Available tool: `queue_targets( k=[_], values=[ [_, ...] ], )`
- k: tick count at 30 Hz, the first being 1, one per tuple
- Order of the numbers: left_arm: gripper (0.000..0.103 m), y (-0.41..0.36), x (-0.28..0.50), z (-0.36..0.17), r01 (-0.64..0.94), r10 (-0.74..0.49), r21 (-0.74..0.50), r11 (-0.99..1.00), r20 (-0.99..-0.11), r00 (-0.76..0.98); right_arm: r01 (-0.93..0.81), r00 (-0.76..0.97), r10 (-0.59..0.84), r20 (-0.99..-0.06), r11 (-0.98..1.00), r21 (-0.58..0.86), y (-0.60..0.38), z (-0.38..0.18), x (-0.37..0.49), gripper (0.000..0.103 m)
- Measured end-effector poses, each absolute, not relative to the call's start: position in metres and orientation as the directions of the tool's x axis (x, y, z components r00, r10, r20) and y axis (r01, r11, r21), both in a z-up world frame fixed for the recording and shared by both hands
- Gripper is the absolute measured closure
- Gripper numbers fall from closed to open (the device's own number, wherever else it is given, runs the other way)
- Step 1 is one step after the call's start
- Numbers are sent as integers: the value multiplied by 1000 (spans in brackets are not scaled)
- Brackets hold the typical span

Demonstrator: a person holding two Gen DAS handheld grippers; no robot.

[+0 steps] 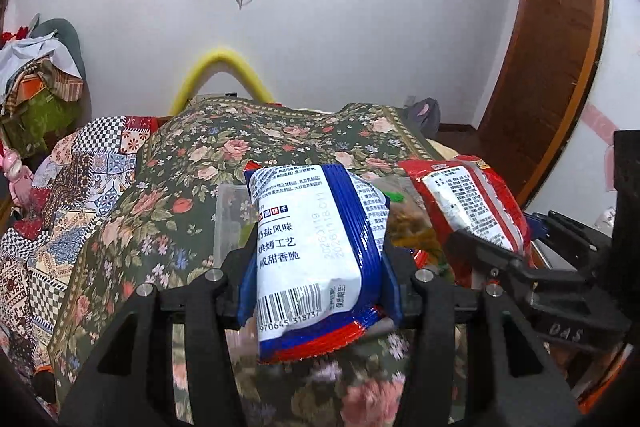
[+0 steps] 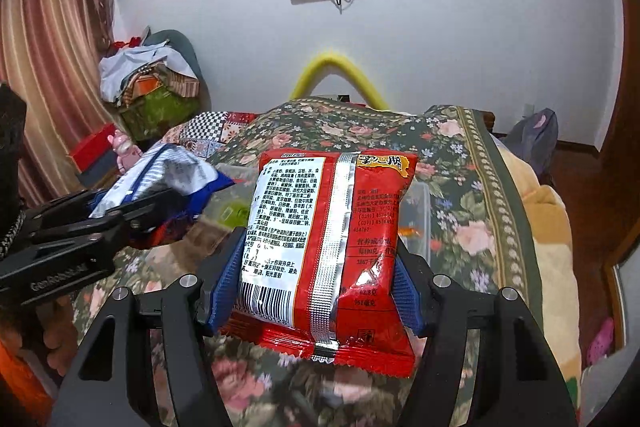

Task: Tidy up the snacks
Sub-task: 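Carry the blue-white bag and red packet onto the clear box and open both tools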

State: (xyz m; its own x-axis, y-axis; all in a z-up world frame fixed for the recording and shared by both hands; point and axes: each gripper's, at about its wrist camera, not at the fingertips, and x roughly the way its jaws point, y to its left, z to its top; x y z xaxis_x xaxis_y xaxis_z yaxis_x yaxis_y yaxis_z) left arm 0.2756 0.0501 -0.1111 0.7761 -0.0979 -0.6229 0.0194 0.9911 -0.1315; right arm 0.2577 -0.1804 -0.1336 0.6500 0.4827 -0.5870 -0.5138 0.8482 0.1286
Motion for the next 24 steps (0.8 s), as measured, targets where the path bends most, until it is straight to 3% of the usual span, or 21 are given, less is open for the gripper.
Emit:
queue_targets(
  k=[12, 18, 24],
  values=[
    [49, 50, 327, -146, -40, -53, -113, 993, -710, 702, -506, 635, 452, -626, 856, 106, -164, -155, 284, 38],
    [47, 54, 313, -130, -54, -51, -132, 990, -682, 729, -508, 636, 459, -620, 854, 110, -170, -146, 278, 31],
    [47, 51, 269, -85, -31, -43, -113, 993, -597, 801, -510, 675, 479, -561, 853, 114, -183, -111, 255, 31]
  ],
)
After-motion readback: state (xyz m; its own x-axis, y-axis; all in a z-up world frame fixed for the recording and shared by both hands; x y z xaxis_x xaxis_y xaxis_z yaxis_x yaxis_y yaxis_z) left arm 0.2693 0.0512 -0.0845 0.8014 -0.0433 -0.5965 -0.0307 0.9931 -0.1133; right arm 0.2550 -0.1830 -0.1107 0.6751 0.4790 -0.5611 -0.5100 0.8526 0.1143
